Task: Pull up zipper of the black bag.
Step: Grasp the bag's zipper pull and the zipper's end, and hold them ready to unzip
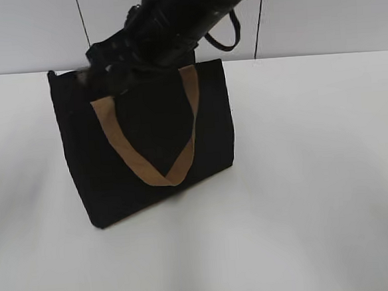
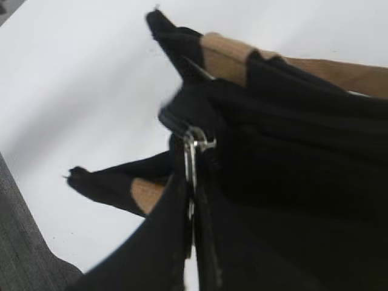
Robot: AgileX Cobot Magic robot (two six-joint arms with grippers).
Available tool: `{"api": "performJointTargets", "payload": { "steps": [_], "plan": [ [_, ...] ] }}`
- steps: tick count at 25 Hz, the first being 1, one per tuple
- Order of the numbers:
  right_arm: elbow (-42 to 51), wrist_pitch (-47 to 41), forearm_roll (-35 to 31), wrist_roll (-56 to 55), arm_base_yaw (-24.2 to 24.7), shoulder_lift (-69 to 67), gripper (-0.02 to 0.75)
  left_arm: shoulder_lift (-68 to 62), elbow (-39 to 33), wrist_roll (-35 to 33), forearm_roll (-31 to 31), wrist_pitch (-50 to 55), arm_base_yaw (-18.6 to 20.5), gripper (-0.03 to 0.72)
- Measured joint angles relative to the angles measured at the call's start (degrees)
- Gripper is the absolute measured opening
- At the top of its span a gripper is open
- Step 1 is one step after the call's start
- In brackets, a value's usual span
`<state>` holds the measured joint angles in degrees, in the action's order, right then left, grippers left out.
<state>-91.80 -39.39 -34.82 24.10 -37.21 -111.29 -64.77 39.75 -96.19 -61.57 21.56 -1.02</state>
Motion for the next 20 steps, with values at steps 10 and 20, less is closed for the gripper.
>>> {"api": "performJointTargets", "payload": {
  "steps": [10,20],
  "plan": [
    [-3.06,-5.14,-0.04,0.29,2.4,0.06,-0.01,-0.17,-0.17,1.29,-1.34,4.99,1.85,0.0],
    [-3.06,-6.29,-5.5,5.27,2.4,0.06,-0.01,-5.74,-0.27,-8.09,-12.87,15.38,1.85,0.292]
  ]
}}
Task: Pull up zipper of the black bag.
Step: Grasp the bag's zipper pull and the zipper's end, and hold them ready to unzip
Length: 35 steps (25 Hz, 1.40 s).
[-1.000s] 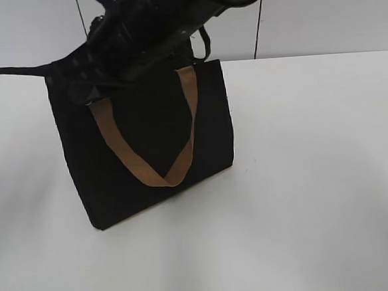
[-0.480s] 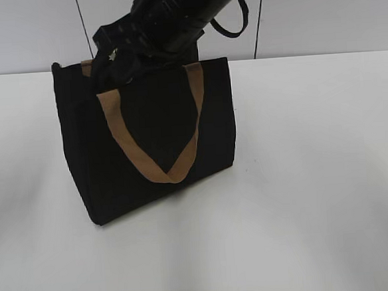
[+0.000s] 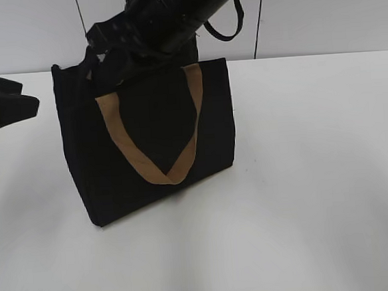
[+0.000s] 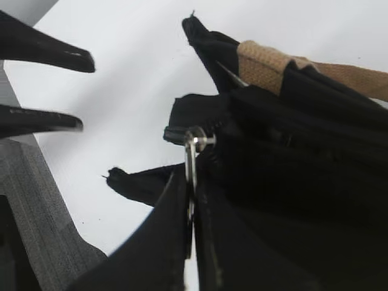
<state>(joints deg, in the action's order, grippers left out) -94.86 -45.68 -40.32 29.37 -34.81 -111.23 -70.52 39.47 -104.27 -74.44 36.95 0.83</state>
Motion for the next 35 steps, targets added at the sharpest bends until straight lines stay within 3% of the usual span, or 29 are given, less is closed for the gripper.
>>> {"api": "performJointTargets", "payload": {
  "steps": [2,4,9,14,23,26,31,35],
  "plan": [
    [0.0,0.0,-0.84,0.82,0.0,0.0,-0.01,-1.66,0.0,-2.99,-2.71,1.04,0.0,0.396],
    [0.0,0.0,-1.01,1.09,0.0,0.0,-0.01,-3.66,0.0,-5.58,-4.02,1.86,0.0,0.428],
    [0.0,-0.04,-1.63,1.35,0.0,-0.12,-0.01,-7.89,0.0,-11.59,-7.74,4.46,-1.15,0.433],
    [0.0,-0.32,-6.45,3.67,0.0,-1.23,-0.01,-9.82,0.3,-16.92,-13.28,4.46,-2.83,0.433],
    [0.0,-2.14,-10.87,7.21,0.0,-1.43,-0.011,-12.54,0.48,-18.01,-16.7,3.06,-2.88,0.424],
    [0.0,-2.36,-10.87,7.27,0.0,-1.49,-0.011,-12.56,0.48,-18.01,-18.99,2.09,-2.88,0.347],
    [0.0,-2.55,-10.92,7.33,0.0,-1.49,-0.011,-12.56,0.48,-18.06,-20.34,2.04,-2.88,0.055],
    [0.0,-3.12,-10.93,7.63,0.0,-1.49,-0.011,-12.49,0.48,-18.01,-17.54,2.22,-2.88,0.022]
  ]
}}
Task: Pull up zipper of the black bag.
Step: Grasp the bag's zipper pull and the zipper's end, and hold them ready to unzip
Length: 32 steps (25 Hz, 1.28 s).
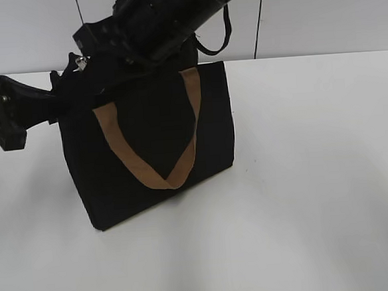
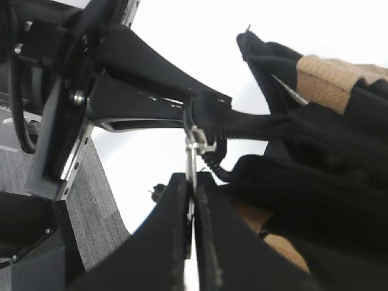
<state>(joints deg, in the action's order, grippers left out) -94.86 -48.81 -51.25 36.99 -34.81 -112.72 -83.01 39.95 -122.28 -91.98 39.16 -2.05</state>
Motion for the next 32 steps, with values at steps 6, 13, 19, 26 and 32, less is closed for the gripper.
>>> {"api": "performJointTargets", "payload": {
  "steps": [6,13,19,26,32],
  "plan": [
    [0.0,-1.48,1.11,0.0,0.07,0.0,-0.011,3.99,0.02,2.57,4.94,-2.97,0.0,0.02],
    [0.0,-3.31,2.03,-1.49,0.38,-0.07,-0.011,6.36,0.25,13.89,16.84,-3.99,0.05,0.02],
    [0.0,-5.21,0.94,-6.31,2.14,-0.47,-0.011,6.98,0.3,18.36,19.98,-5.29,-0.07,0.02],
    [0.0,-5.57,-1.7,-9.75,2.69,-0.54,-0.011,7.45,0.3,19.93,20.38,-5.84,-0.13,0.02],
    [0.0,-5.52,-1.87,-10.87,2.74,-0.54,-0.011,7.51,0.3,22.64,20.83,-7.17,-0.18,0.02]
  ]
}}
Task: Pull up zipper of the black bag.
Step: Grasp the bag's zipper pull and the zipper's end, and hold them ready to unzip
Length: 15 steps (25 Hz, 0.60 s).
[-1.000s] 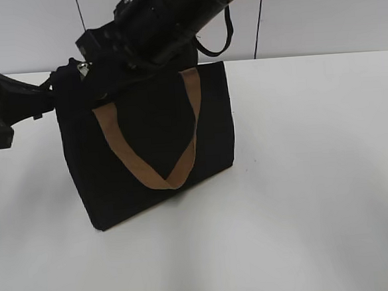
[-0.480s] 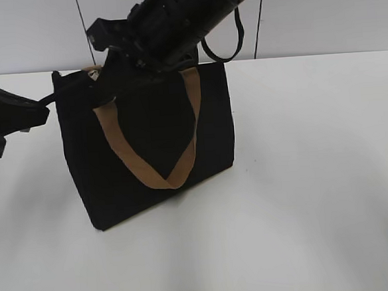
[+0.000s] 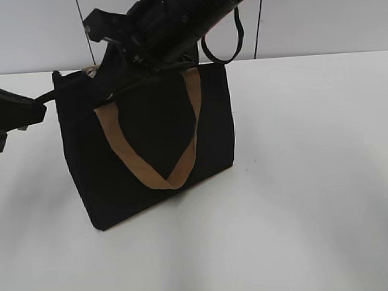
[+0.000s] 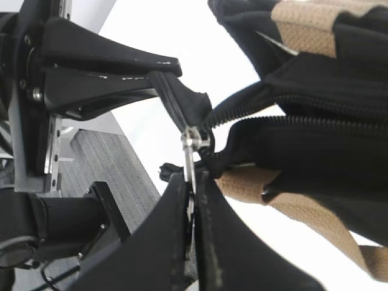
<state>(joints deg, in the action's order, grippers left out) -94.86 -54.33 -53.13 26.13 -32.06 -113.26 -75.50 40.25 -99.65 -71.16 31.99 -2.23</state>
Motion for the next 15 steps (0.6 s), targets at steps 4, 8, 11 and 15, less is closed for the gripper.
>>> {"api": "performJointTargets", "payload": {
  "steps": [4,8,11,15],
  "plan": [
    [0.0,0.96,-0.34,-5.81,0.0,0.0,-0.011,0.78,0.02,1.91,1.5,-0.58,-0.05,0.02],
    [0.0,1.45,-0.77,-12.91,0.0,-0.02,-0.011,0.98,0.07,4.08,2.98,-1.2,-0.3,0.02],
    [0.0,1.45,-0.81,-15.72,0.0,-0.02,-0.011,1.04,0.07,5.75,3.97,-1.78,-0.3,0.02],
    [0.0,1.49,-0.89,-19.38,0.06,-0.02,-0.011,1.53,0.07,7.66,5.08,-2.12,1.42,0.02]
  ]
}}
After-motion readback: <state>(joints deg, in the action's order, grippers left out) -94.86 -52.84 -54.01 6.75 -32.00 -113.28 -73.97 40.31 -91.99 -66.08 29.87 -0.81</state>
